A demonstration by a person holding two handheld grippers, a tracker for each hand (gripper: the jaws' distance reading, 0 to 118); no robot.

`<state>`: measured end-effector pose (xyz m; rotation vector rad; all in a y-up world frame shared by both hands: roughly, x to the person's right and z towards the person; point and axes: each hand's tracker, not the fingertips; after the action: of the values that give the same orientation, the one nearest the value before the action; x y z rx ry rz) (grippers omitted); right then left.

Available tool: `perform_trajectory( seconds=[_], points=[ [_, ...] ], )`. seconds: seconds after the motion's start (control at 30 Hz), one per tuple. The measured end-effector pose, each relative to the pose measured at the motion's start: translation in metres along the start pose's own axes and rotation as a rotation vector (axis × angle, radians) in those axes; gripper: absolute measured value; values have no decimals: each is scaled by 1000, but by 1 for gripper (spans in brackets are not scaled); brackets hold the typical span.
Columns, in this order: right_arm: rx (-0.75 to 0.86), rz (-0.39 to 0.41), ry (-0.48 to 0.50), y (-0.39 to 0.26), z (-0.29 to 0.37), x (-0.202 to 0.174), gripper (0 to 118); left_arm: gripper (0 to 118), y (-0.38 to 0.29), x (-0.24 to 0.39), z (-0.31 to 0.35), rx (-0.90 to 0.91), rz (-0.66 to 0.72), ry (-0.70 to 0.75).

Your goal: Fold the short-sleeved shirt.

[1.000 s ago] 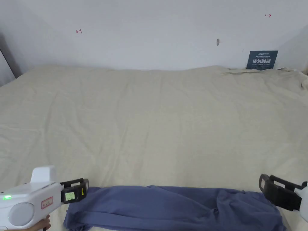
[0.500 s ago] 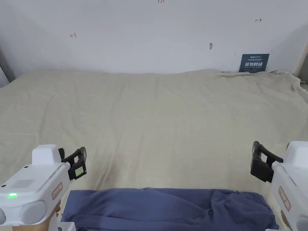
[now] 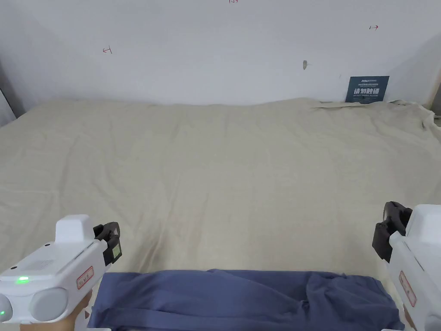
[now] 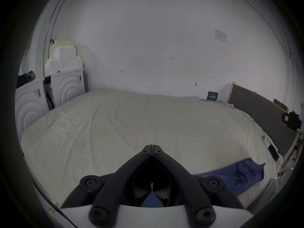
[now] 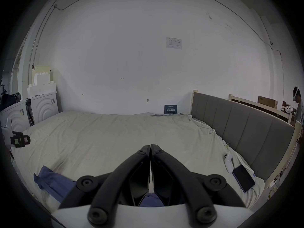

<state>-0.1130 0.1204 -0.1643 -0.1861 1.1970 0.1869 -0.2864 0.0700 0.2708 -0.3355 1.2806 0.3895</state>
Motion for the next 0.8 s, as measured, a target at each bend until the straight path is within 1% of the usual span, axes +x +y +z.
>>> perform_trajectory(
  seconds=[0.17,0.27,0.3,0.33,0.37,0.43,0.5,0.53,0.73,0.77,0.8],
  points=[
    [-11,1,5,1,-2,0,1,0,-6,-24,-6,-161,55,-65],
    [-18,5,6,2,-4,1,1,0,-9,-53,-23,-287,133,-119],
    [-20,5,7,3,-4,1,1,2,-13,-60,-27,-313,159,-130],
    [-22,6,6,3,-5,1,1,7,-17,-68,-32,-361,183,-153],
    [-23,10,6,3,-6,0,1,17,-21,-81,-42,-400,209,-160],
    [-27,16,3,3,-7,-1,1,56,-30,-93,-52,-458,236,-161],
    [-32,20,6,3,-10,-1,1,86,-36,-94,-57,-512,243,-165],
    [-37,22,7,3,-11,-2,1,92,-39,-97,-62,-534,248,-163],
    [-61,28,6,1,-15,-8,1,92,-60,-120,-98,-604,271,-148],
    [-66,29,5,0,-16,-8,1,90,-66,-121,-103,-611,273,-150],
    [-70,29,5,0,-17,-9,1,85,-69,-121,-106,-615,274,-152]
  ],
)
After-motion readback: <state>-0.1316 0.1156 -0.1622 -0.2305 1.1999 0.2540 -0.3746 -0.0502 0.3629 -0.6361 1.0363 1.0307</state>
